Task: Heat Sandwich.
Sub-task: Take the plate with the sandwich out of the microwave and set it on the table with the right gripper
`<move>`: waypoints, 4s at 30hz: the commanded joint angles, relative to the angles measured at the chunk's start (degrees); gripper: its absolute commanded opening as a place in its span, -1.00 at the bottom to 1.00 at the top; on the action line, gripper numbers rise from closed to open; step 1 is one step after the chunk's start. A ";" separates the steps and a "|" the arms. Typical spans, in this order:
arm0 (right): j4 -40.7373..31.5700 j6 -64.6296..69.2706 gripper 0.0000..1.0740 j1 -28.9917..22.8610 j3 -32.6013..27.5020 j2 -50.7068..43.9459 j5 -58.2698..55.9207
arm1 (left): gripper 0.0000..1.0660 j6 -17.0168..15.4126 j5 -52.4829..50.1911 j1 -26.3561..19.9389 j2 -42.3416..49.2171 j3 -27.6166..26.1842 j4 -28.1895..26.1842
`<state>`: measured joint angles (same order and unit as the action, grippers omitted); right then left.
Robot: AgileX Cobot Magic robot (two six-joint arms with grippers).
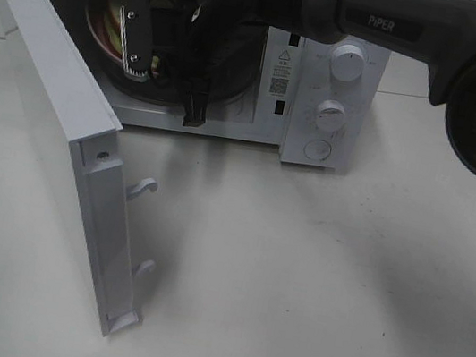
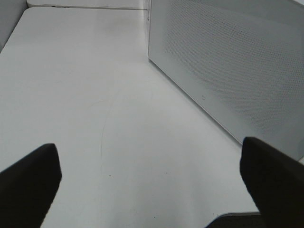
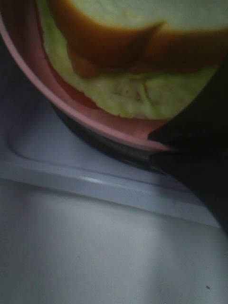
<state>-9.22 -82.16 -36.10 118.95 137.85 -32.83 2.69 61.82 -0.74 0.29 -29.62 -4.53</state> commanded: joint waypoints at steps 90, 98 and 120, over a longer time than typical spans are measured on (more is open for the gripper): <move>-12.49 -19.71 -1.00 2.52 -70.07 -50.48 7.68 | 0.82 0.06 -0.52 -0.17 0.29 0.11 -0.11; -7.96 -12.95 -1.00 2.52 -76.26 -57.35 7.68 | 0.82 0.06 -0.52 -0.17 0.29 0.11 -0.11; 11.80 28.02 -1.00 2.52 -88.98 -69.90 6.59 | 0.82 0.06 -0.52 -0.17 0.29 0.11 -0.11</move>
<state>0.97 -56.44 -33.52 29.91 68.70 -27.04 2.69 61.82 -0.74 0.29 -29.62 -4.53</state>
